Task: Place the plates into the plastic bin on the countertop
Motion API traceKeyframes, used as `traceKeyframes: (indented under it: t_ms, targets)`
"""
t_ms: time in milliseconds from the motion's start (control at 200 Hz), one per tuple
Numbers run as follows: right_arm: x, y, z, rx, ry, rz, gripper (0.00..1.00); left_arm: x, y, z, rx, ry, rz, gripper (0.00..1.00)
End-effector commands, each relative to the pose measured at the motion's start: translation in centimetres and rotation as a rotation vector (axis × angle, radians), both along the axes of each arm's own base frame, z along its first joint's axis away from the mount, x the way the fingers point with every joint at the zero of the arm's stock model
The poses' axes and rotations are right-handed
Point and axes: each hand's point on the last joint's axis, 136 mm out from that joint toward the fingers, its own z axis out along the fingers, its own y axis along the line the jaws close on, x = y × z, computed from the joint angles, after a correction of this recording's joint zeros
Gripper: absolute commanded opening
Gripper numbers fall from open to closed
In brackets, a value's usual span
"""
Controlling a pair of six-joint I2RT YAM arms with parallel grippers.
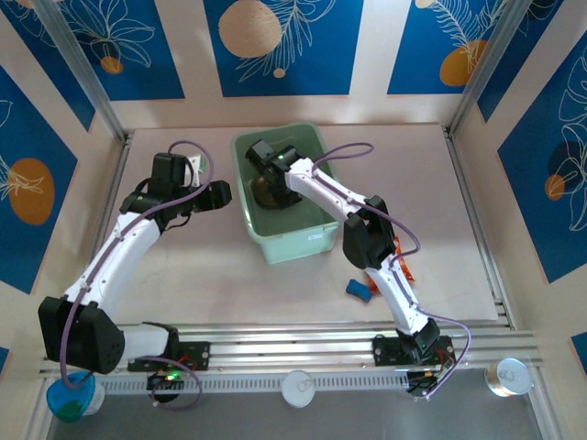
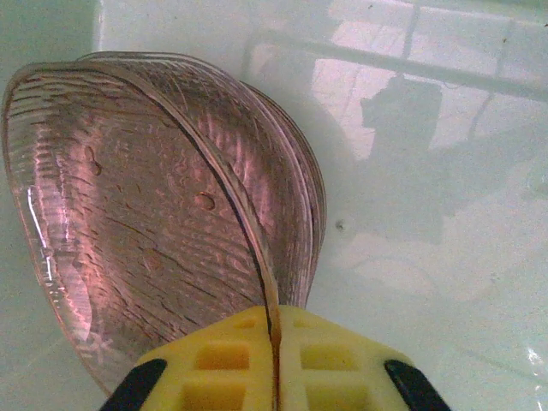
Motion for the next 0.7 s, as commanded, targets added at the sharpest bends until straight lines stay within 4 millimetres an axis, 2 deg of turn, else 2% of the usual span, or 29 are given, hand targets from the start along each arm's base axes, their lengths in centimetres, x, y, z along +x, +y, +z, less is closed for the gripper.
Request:
traceKeyframes:
  t_ms: [0,100,225,335,520,695]
  targets:
    - [-0.2,-0.5,0.4,-0.035,-0.01,-0.034,0.15,-0.5,0.2,1.2,-0.006,-0.021,-0.016,0.74]
    - [-0.1,-0.6,1.0,-0.039,-0.024,-0.024,0.27,-0.6,0.3,1.3,-0.008,-0.022,-0.016,0.74]
    - [0.1,-0.3,3.0,-0.051,-0.077,0.015,0.58,-0.6,0.2,1.3,-0.016,-0.023,-0.018,0.74]
    - [0.2,0.2,5.2,-0.059,-0.141,0.075,0.76,-0.6,0.2,1.5,-0.02,-0.029,-0.012,0.74]
    - [0.5,0.5,10.1,-0.118,-0.275,0.214,0.84,-0.5,0.5,1.9,-0.016,-0.046,0.0,0.74]
    - [-0.2,-1.7,15.9,-0.251,-0.398,0.346,0.96,-0.3,1.0,2.6,-0.001,-0.081,0.024,0.74]
